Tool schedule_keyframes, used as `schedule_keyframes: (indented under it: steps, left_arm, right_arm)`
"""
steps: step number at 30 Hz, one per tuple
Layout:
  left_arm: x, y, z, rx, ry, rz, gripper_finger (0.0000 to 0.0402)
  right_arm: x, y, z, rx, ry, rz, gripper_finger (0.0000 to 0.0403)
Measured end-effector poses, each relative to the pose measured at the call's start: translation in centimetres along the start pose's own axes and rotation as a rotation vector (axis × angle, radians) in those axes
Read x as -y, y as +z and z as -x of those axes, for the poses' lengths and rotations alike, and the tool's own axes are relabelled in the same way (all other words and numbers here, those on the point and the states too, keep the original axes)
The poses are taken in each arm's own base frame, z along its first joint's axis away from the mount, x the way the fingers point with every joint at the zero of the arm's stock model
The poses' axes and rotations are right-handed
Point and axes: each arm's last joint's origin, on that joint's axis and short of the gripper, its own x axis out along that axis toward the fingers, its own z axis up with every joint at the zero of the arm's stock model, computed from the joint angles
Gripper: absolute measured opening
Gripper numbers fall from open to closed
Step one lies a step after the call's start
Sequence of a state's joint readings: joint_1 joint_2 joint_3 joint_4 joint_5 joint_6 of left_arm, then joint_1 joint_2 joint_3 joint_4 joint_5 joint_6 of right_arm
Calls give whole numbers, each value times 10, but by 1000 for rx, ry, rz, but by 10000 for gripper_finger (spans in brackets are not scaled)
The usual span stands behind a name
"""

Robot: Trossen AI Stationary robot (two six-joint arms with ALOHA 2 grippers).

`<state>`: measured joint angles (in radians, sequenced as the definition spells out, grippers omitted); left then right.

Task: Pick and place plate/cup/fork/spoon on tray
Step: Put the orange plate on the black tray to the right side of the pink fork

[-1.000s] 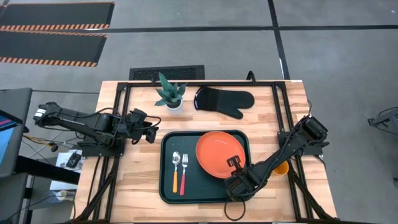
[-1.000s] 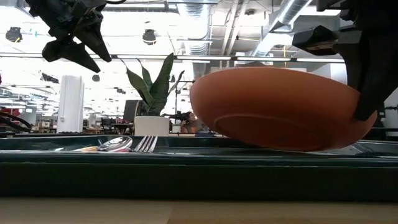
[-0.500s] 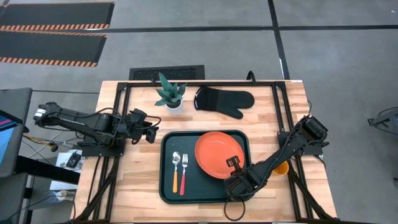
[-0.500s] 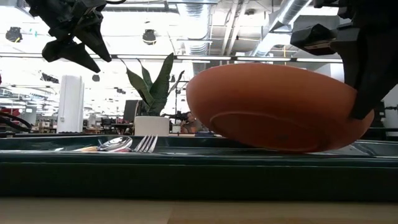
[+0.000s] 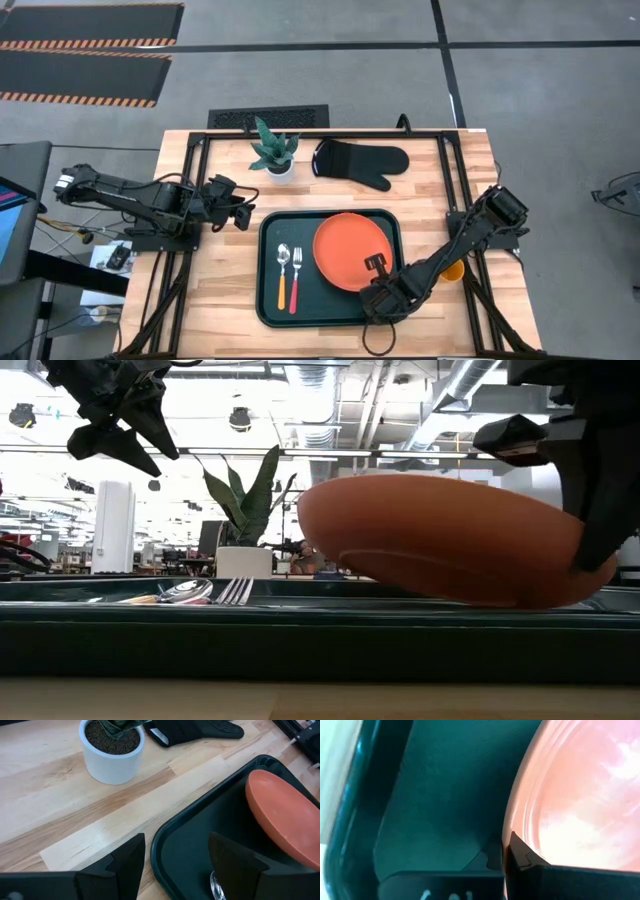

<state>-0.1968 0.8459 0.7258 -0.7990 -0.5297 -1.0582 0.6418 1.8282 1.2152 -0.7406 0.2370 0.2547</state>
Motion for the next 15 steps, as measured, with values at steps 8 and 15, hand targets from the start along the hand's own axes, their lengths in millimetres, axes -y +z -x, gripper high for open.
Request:
schedule_keyframes:
  steps: [8, 15]
  left_arm:
    - [0, 0, 0, 5, 3, 1, 203]
    - [0, 0, 0, 6, 4, 0, 203]
  right_arm:
    - [-7, -1, 1, -11, 99, -22, 2]
    - [-11, 2, 2, 8, 183, -29, 2]
